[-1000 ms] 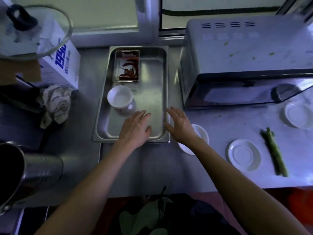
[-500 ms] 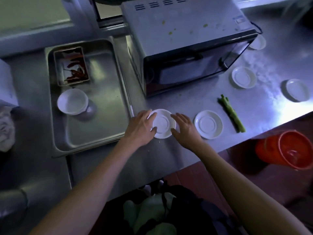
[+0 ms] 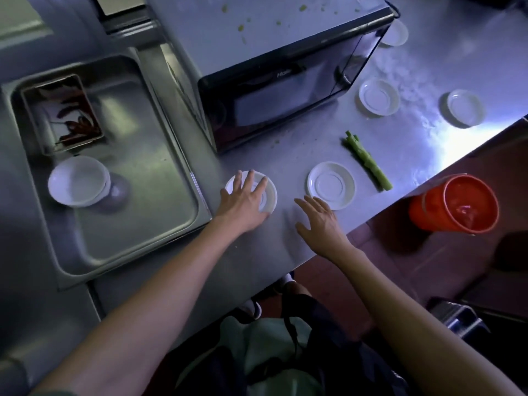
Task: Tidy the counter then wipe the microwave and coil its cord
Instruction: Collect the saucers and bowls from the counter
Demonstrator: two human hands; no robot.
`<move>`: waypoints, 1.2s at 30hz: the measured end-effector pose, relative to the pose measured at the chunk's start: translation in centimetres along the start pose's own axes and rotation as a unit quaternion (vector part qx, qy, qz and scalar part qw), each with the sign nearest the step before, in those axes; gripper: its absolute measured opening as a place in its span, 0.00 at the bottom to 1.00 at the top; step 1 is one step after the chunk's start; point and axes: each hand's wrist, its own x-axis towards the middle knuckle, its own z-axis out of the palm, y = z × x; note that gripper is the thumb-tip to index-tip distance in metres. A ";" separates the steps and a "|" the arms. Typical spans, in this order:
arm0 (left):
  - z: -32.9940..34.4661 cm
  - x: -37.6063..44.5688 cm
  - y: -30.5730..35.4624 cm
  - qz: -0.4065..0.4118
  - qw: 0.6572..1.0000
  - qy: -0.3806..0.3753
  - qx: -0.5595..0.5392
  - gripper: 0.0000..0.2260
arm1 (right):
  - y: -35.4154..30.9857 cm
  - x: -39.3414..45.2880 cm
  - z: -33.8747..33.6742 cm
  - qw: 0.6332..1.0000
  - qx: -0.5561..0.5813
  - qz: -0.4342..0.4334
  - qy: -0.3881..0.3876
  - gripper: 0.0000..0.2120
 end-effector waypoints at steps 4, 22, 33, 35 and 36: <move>0.4 2.0 0.4 -0.016 0.999 -0.027 0.011 0.45 | 0.8 0.6 -0.5 1.000 0.012 -0.012 0.006 0.28; 1.6 3.9 1.8 -0.088 0.995 -0.026 0.026 0.53 | 6.1 5.7 -2.1 0.998 0.022 -0.043 -0.033 0.28; 0.3 5.7 6.5 -0.072 0.997 -0.015 0.036 0.51 | 10.8 8.6 -3.3 0.995 -0.084 0.002 -0.045 0.44; 0.1 6.2 7.3 -0.072 0.997 -0.019 0.038 0.51 | 11.5 9.3 -3.4 0.993 -0.099 0.001 -0.066 0.49; 0.1 6.3 7.7 -0.072 0.996 -0.021 0.040 0.51 | 11.7 9.6 -3.4 0.992 -0.103 0.000 -0.075 0.51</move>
